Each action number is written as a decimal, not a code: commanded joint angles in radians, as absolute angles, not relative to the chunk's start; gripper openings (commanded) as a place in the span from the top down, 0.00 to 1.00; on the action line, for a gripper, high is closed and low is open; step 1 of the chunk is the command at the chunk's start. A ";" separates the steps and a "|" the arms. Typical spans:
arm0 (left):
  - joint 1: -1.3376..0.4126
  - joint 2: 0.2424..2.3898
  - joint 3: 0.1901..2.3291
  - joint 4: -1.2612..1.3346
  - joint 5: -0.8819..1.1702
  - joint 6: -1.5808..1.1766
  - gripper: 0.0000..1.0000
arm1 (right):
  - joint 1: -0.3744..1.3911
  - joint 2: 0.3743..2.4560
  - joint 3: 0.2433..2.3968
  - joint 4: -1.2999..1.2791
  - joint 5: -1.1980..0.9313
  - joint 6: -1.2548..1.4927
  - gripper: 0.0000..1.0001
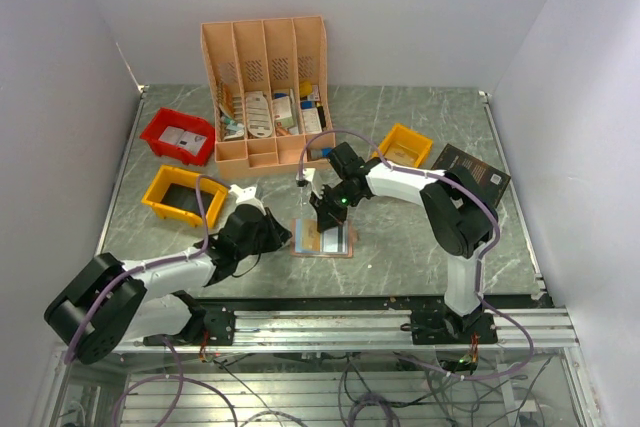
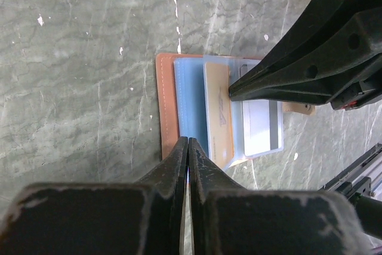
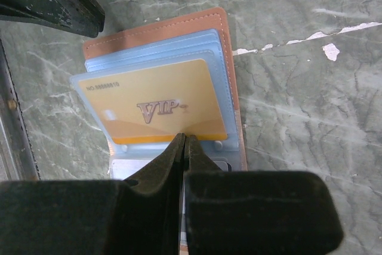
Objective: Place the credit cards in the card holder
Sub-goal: Turn over the card slot in the card holder.
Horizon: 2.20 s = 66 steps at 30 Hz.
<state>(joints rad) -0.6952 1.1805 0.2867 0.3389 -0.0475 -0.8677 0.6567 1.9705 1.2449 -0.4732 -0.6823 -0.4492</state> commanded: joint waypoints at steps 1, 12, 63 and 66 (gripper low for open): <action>-0.686 1.201 0.297 0.367 -0.021 -0.846 0.91 | 0.660 2.006 1.253 -0.485 -0.665 -0.455 1.00; -0.687 1.300 0.305 0.485 0.055 -0.854 0.93 | 0.660 2.010 1.255 -0.489 -0.666 -0.456 1.00; -0.752 1.526 0.467 0.619 0.197 -0.852 0.89 | 0.394 1.666 1.243 -0.603 -0.962 -0.618 0.82; -0.777 1.563 0.505 0.609 0.192 -0.845 0.88 | 0.372 1.656 1.236 -0.598 -0.969 -0.618 0.81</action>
